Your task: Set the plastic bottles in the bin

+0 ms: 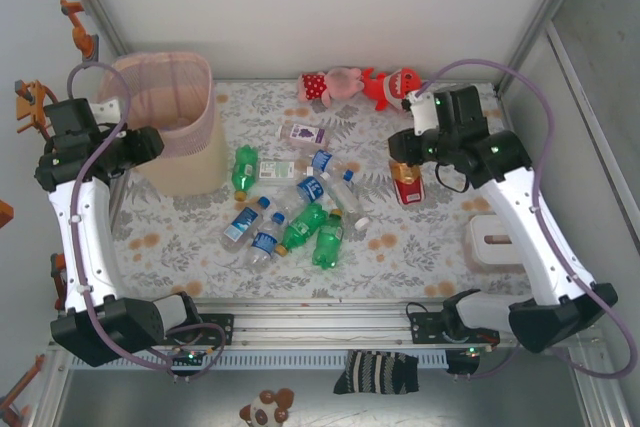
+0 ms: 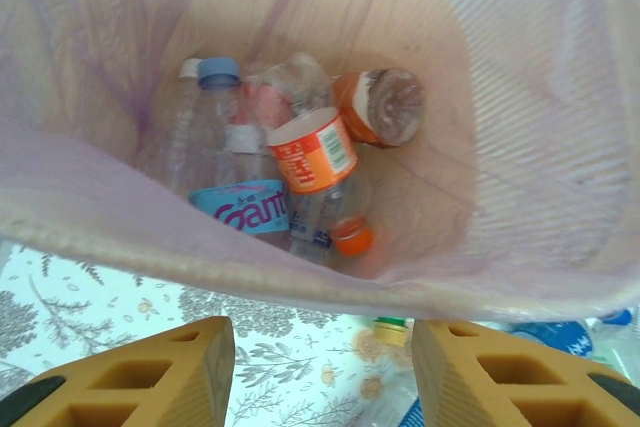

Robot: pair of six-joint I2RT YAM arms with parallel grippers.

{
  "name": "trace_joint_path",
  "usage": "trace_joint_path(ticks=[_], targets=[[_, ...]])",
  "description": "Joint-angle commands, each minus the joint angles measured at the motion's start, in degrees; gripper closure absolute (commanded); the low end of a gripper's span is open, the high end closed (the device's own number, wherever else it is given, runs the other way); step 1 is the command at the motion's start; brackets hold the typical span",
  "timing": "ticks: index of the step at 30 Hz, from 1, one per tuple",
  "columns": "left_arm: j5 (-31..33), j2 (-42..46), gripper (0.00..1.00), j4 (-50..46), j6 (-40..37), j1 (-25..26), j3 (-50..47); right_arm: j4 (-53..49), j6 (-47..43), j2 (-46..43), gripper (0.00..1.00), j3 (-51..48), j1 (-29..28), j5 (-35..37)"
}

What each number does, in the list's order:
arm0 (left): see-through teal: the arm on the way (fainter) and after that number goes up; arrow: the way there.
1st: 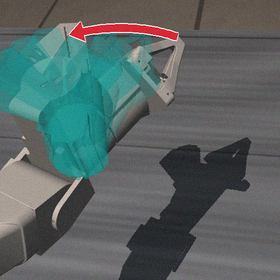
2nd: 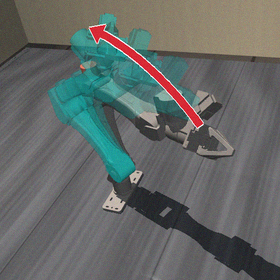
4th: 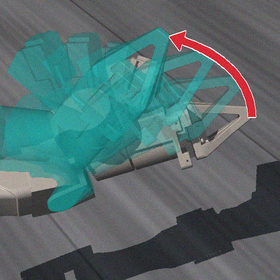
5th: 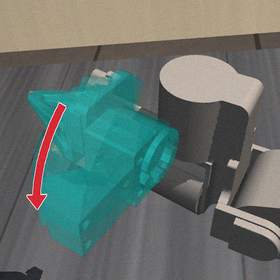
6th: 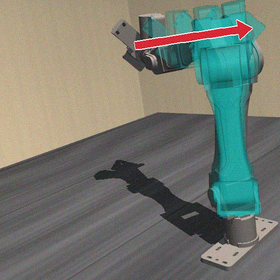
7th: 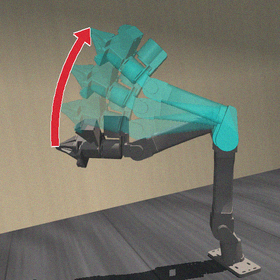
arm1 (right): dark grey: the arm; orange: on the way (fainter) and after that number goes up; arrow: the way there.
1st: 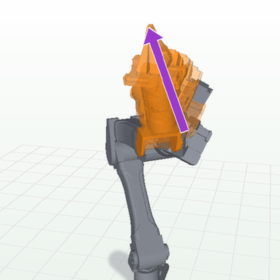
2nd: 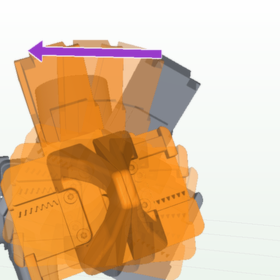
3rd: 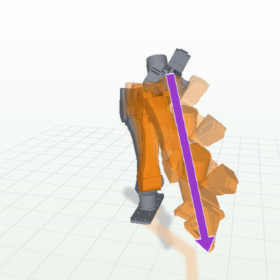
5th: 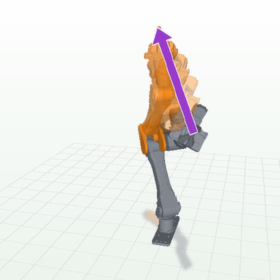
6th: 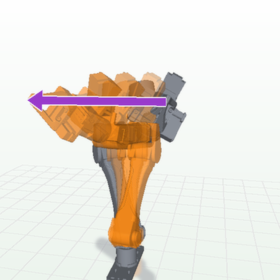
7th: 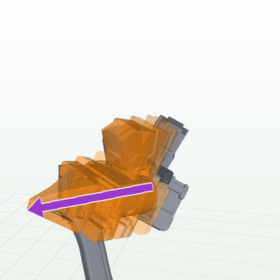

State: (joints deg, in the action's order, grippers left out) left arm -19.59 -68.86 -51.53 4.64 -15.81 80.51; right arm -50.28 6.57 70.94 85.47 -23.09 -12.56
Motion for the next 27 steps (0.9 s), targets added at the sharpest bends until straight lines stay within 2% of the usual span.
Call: trace_joint_path(ticks=[1, 4, 7, 12, 18, 22, 27], targets=[[-11.12, 2.82, 0.50, 3.04, 0.57, 0.06, 1.32, 10.98, 4.39, -4.11, 0.84, -2.88, -0.76, -8.71], [-18.58, 5.49, 0.50, 6.49, 2.99, 1.28, 0.22, 19.84, 8.23, -6.52, 0.83, -6.16, -1.24, -13.42], [-21.43, 7.63, 0.49, 9.93, 5.13, 4.70, -0.47, 27.50, 11.49, -7.63, 0.83, -8.19, -2.00, -16.65], [-22.51, 9.55, 0.46, 17.31, 7.60, 16.23, -1.20, 39.10, 16.56, -8.38, 0.83, -10.45, -3.34, -21.14], [-23.38, 8.87, 0.40, 30.32, 11.04, 30.33, -2.49, 47.00, 18.67, -8.00, 0.82, -11.19, -5.11, -23.43], [-23.63, 6.75, 0.35, 34.76, 9.53, 39.10, -1.80, 49.80, 19.28, -7.89, 0.82, -11.29, -6.12, -24.30], [-23.79, 2.61, 0.22, 36.30, 6.39, 47.91, 0.47, 53.75, 20.21, -7.88, 0.81, -11.56, -7.05, -26.85]])
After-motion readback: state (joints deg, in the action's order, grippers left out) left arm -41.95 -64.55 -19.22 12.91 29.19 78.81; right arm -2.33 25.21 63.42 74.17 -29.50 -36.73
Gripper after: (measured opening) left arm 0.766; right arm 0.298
